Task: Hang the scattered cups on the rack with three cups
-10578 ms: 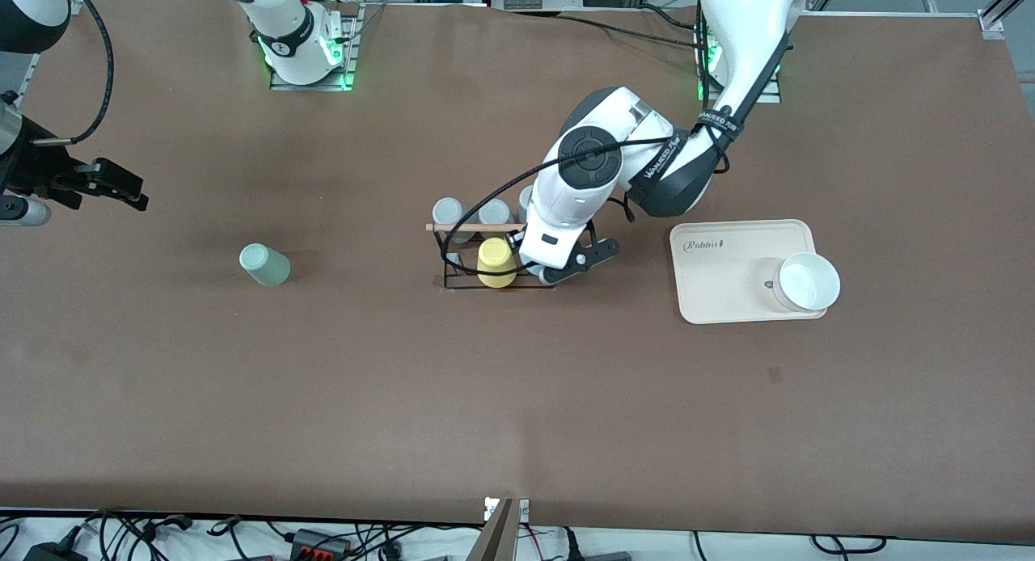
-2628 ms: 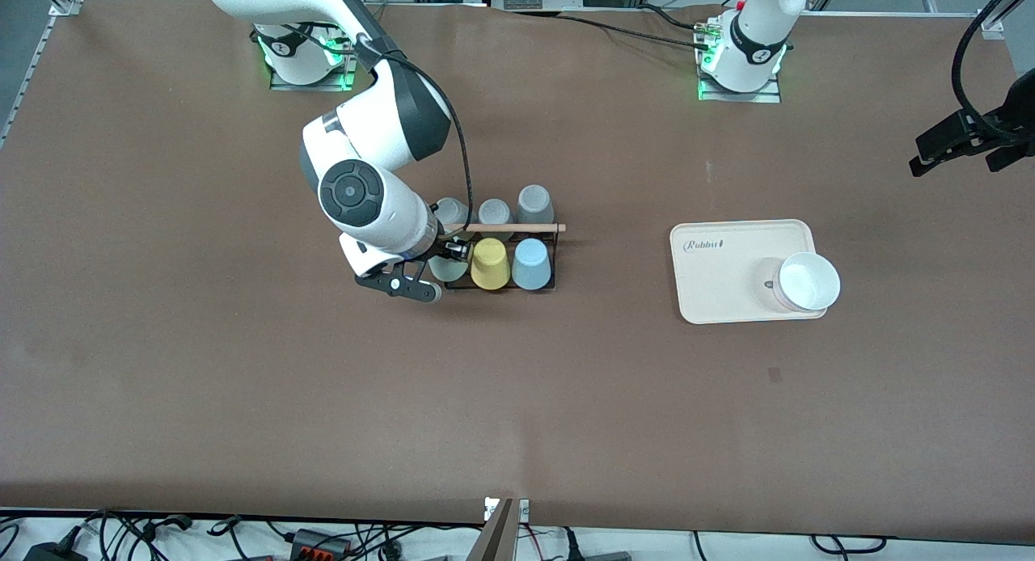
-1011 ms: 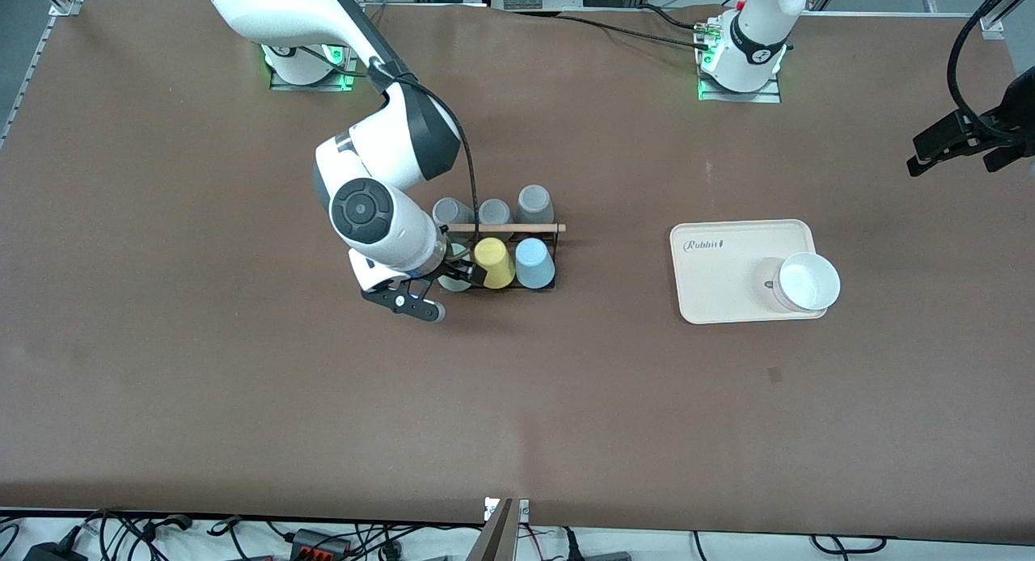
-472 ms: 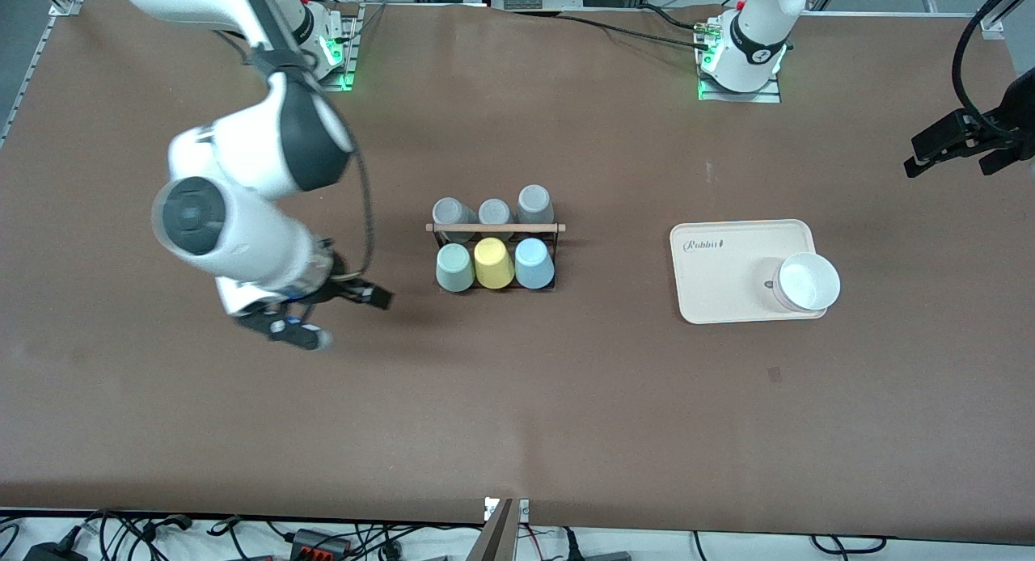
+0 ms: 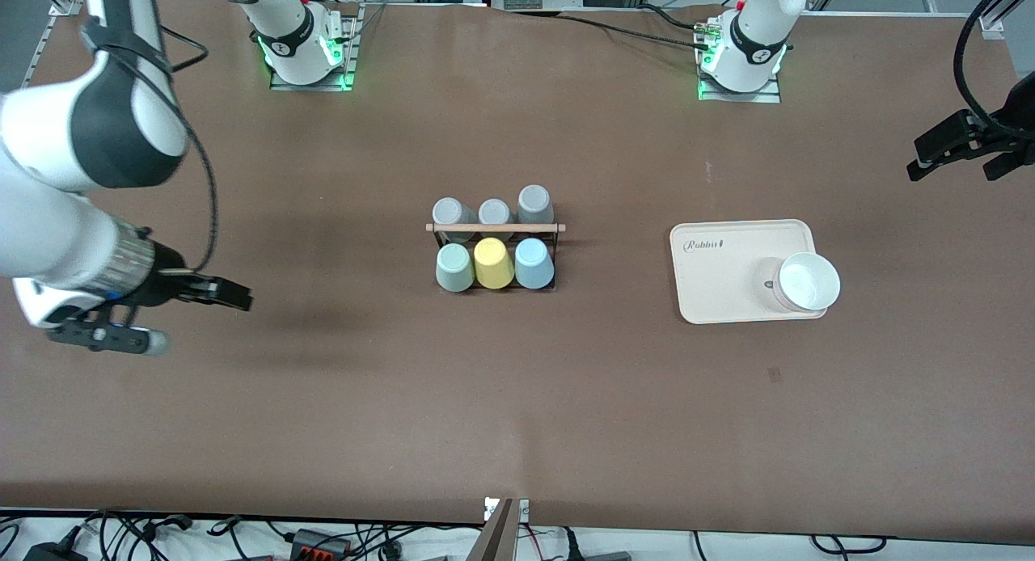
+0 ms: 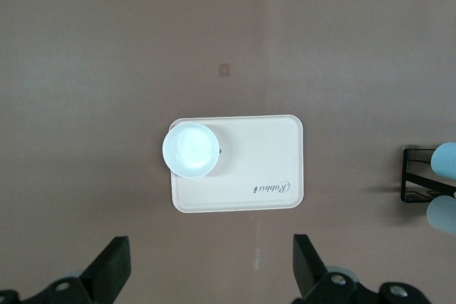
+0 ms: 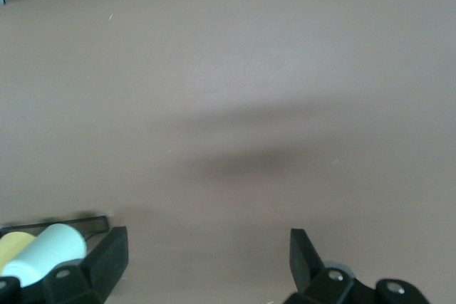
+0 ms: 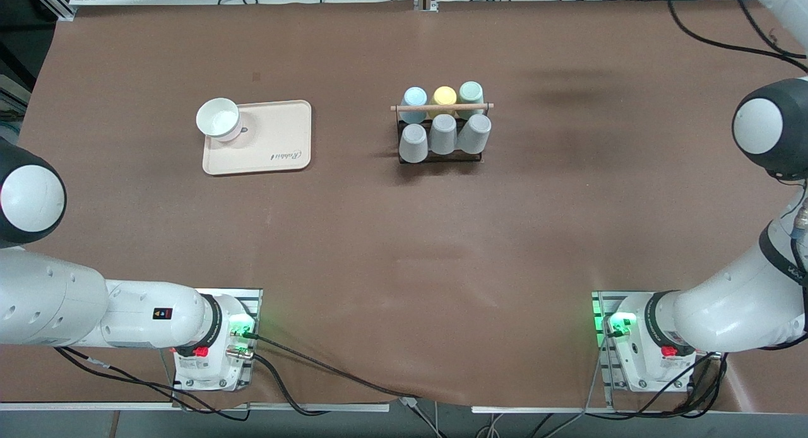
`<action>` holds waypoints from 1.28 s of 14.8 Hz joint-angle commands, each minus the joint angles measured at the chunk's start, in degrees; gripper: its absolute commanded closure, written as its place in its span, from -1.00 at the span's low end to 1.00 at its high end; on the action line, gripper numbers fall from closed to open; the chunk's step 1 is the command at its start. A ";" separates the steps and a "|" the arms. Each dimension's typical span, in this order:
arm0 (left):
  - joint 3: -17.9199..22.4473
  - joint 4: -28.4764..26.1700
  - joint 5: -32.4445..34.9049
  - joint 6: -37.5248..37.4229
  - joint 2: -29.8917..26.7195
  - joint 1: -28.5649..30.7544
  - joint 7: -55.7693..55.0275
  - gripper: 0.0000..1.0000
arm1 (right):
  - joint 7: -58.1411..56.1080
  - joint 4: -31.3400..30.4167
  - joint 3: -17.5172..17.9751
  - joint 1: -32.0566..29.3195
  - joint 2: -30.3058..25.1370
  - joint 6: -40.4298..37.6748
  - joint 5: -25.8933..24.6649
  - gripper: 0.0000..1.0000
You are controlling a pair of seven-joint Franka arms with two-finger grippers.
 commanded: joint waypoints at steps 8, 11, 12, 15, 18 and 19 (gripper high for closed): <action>0.01 0.35 -0.56 0.08 -0.42 0.33 1.37 -1.00 | -16.77 -3.80 0.94 -8.32 -9.16 -1.20 -3.56 -1.00; 0.10 0.17 -0.56 -0.10 -0.51 0.59 1.64 -1.00 | -16.24 -10.47 0.94 -7.96 -13.02 1.08 -6.30 -1.00; 0.10 0.09 -0.56 -0.10 -0.51 0.59 1.64 -1.00 | -15.55 -13.19 0.94 -8.05 -14.60 1.61 -6.30 -1.00; 0.10 -1.66 -0.56 0.34 -1.65 0.77 1.72 -1.00 | -13.43 -22.50 0.94 -7.96 -20.22 5.46 -6.21 -1.00; 0.10 -2.81 -0.47 0.43 -2.53 0.68 1.73 -1.00 | -13.52 -27.97 1.03 -7.96 -23.57 8.82 -6.30 -1.00; 0.10 -2.90 -0.47 0.86 -2.53 0.77 1.73 -1.00 | -13.52 -29.12 1.03 -7.96 -24.36 9.08 -6.30 -1.00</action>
